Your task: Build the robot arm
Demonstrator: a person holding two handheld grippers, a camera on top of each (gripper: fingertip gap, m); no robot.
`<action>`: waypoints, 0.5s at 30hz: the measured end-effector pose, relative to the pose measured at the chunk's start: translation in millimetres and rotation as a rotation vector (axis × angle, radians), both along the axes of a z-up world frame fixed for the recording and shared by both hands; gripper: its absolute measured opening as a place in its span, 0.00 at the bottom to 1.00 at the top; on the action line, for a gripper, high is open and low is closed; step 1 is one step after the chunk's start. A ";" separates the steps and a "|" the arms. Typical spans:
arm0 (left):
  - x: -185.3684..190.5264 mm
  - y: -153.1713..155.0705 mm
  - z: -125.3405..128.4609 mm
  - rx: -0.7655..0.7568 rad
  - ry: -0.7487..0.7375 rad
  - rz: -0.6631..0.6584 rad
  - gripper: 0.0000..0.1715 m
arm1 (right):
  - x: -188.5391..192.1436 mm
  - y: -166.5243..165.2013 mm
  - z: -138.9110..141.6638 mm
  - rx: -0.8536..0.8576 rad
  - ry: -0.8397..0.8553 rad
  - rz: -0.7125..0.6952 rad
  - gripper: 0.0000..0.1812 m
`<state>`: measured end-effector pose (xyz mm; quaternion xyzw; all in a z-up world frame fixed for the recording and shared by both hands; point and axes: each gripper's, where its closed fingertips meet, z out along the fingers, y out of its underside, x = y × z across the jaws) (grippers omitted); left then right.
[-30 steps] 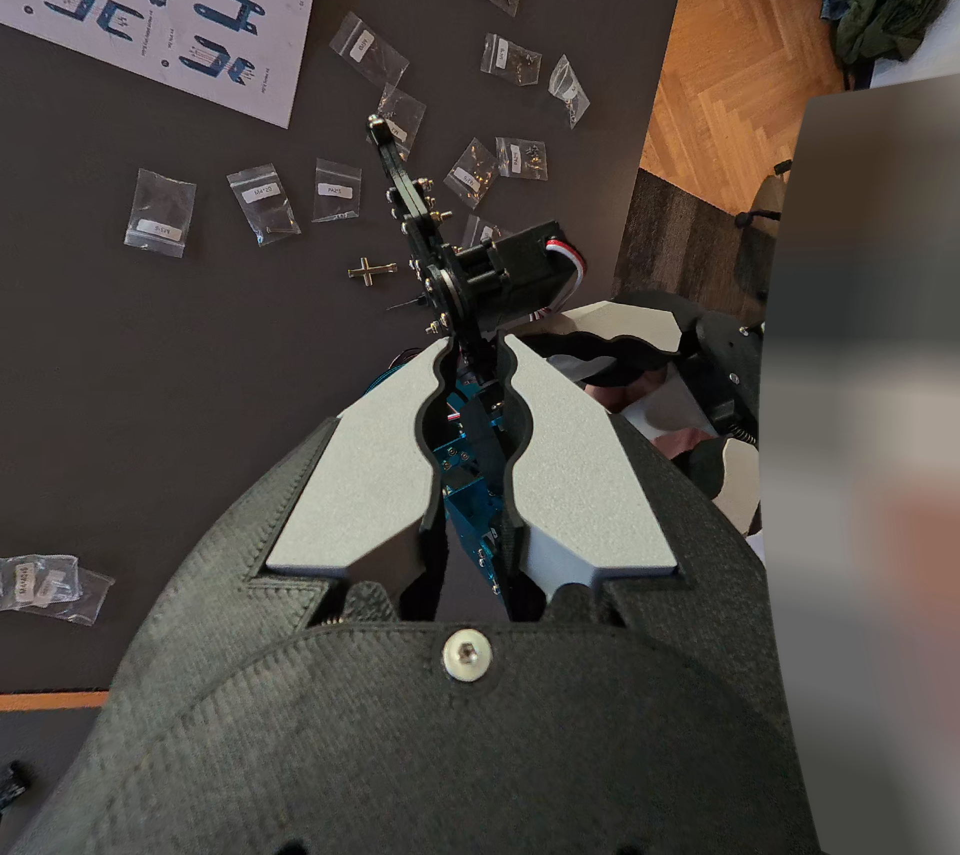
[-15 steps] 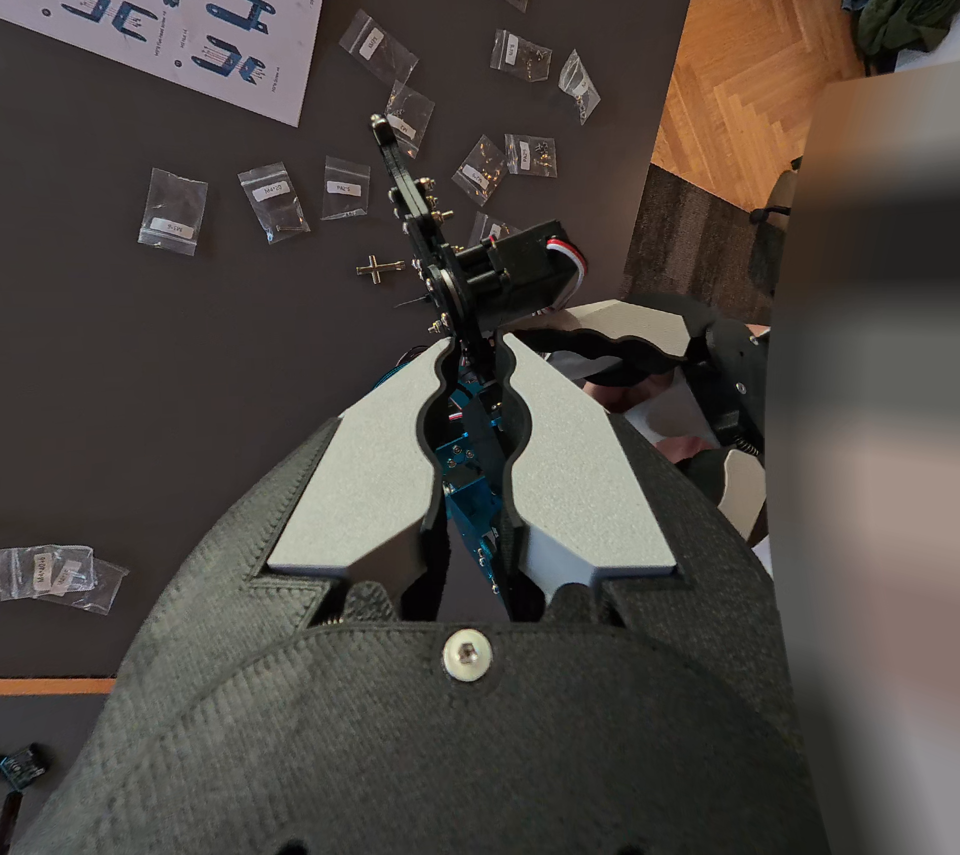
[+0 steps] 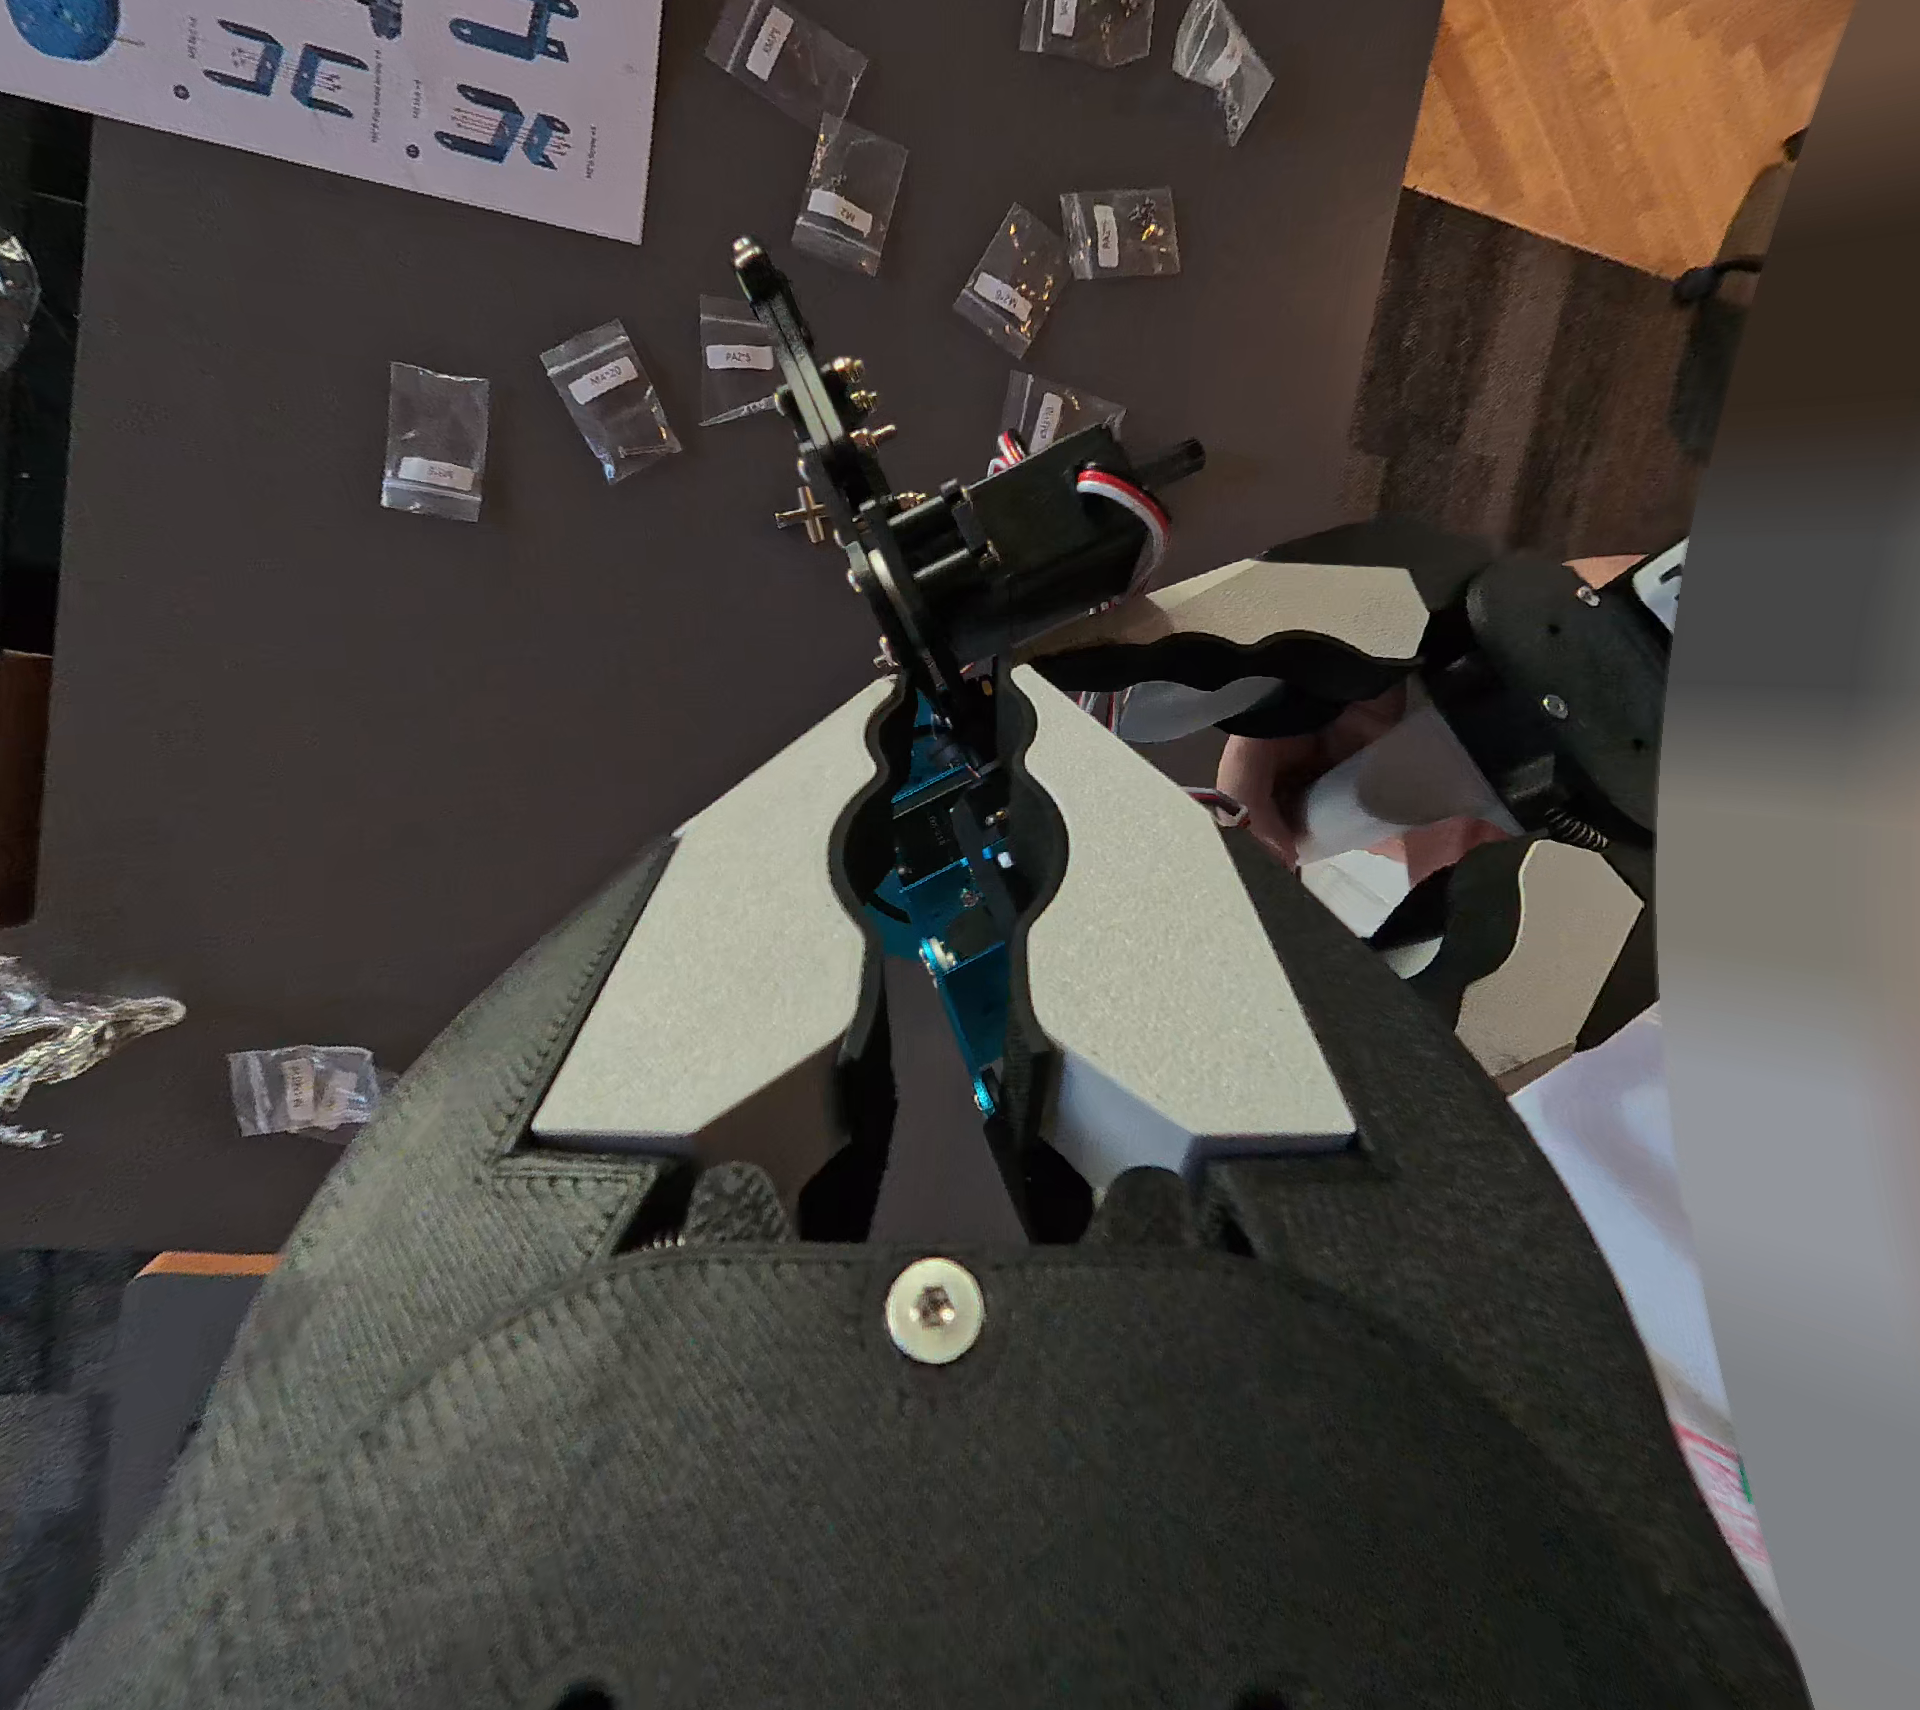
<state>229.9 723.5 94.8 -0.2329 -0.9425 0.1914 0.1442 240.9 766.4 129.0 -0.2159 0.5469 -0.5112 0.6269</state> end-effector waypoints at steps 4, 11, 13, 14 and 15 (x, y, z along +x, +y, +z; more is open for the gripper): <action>0.2 0.0 0.2 0.011 -0.024 -0.007 0.09 | -1.8 -0.4 2.7 0.034 -0.066 0.010 0.52; 0.4 -0.6 0.5 0.013 0.014 0.012 0.09 | -10.6 -3.6 13.0 0.207 -0.274 0.138 0.57; 0.1 -0.5 0.7 0.011 0.024 0.016 0.09 | -11.1 -4.7 11.5 0.217 -0.262 0.148 0.54; 0.2 -0.3 0.8 0.011 0.030 0.018 0.09 | -10.8 -4.5 11.7 0.225 -0.259 0.154 0.54; 0.2 0.0 0.8 0.013 0.036 0.020 0.09 | -11.2 -4.5 12.3 0.236 -0.260 0.160 0.54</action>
